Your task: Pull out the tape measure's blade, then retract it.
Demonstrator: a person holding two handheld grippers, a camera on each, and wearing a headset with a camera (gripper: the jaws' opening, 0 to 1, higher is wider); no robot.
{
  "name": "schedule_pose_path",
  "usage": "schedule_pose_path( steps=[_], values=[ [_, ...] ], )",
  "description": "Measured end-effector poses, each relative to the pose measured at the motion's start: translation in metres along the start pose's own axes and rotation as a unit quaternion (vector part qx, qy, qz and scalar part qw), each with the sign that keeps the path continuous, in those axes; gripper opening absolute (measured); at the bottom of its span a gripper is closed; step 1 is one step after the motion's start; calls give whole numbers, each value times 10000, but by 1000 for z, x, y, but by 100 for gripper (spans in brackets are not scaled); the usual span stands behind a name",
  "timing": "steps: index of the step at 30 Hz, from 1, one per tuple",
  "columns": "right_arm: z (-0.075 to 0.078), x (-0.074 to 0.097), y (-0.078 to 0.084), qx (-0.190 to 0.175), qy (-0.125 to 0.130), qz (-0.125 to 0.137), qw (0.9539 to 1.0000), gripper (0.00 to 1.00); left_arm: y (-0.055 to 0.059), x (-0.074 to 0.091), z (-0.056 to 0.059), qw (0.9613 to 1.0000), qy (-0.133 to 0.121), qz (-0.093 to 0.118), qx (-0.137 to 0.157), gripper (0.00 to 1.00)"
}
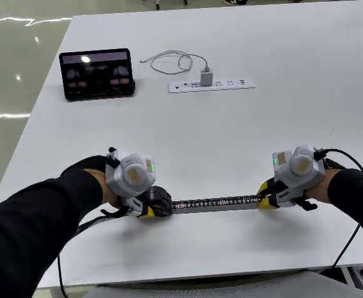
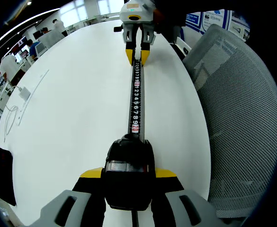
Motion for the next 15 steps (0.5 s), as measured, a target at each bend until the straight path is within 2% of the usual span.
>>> schedule_pose_path(
  steps=[15],
  values=[
    [4,5,9,-31,13,-31,10000,9,0,-1,0,10000,9,1,8,33]
  ],
)
Point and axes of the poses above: the centre of the closed fingertips' face, and the gripper's own axes: x roughly backward along the fingers, z roughly to its right, y roughly out of its underside, the point moved 7 cm from there along x, roughly backward along the fingers, and after that the axes turned 12 degrees about -x, right-handed, at the moved point
